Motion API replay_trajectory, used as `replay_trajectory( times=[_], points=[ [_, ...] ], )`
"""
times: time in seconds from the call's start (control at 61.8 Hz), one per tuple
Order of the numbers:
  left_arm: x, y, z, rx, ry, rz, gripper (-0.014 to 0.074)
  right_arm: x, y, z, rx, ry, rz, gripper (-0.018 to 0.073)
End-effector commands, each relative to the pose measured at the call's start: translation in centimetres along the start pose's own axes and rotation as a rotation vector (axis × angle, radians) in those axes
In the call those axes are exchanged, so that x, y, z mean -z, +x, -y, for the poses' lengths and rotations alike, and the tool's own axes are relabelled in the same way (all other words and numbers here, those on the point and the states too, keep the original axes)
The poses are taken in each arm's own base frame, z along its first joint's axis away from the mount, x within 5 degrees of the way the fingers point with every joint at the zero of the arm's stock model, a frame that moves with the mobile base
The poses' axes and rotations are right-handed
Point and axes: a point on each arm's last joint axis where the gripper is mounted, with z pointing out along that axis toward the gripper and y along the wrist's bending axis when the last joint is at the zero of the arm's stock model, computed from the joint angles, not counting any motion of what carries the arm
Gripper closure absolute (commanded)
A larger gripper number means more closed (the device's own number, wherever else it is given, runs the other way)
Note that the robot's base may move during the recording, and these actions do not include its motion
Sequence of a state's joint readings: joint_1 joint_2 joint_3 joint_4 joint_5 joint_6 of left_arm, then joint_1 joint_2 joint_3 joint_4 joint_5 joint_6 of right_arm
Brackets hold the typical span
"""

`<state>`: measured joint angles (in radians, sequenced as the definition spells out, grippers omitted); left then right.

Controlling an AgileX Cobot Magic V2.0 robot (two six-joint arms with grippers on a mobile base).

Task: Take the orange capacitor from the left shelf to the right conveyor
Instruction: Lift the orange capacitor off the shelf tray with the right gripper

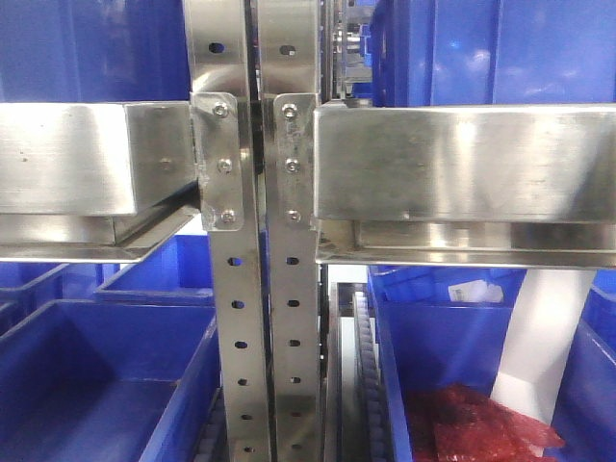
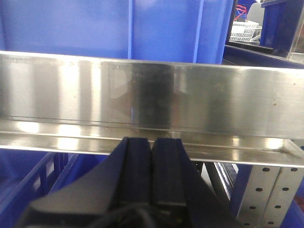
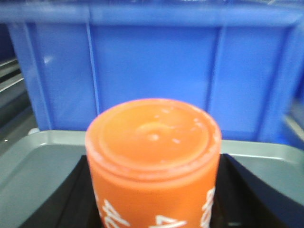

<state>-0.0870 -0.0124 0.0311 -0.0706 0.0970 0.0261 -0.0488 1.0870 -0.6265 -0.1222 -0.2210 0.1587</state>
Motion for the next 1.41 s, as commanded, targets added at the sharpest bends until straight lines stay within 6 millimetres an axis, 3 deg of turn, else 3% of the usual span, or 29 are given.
replay_trajectory(
  times=[0.0, 0.259, 0.518, 0.76, 0.89, 1.391],
  points=[
    [0.2, -1.0, 0.0, 0.005, 0.003, 0.102, 0.0723, 3.0, -3.2, -0.1, 0.01, 0.006, 0.107, 0.0414],
    [0.2, -1.0, 0.0, 0.005, 0.003, 0.102, 0.0723, 10.6, -4.3, -0.9, 0.015, -0.021, 0.076, 0.0414],
    [0.2, -1.0, 0.0, 0.005, 0.003, 0.102, 0.0723, 18.0, -3.5, -0.8, 0.012, -0.073, 0.079, 0.0414],
    [0.2, -1.0, 0.0, 0.005, 0.003, 0.102, 0.0723, 22.3, -2.0, 0.0, -0.002, -0.058, 0.094, 0.0414],
    [0.2, -1.0, 0.0, 0.005, 0.003, 0.102, 0.0723, 23.4, -1.9, 0.2, -0.007, -0.06, 0.138, 0.0414],
    [0.2, -1.0, 0.0, 0.005, 0.003, 0.102, 0.0723, 23.5, -1.9, 0.2, -0.007, -0.061, 0.143, 0.0414]
  ],
)
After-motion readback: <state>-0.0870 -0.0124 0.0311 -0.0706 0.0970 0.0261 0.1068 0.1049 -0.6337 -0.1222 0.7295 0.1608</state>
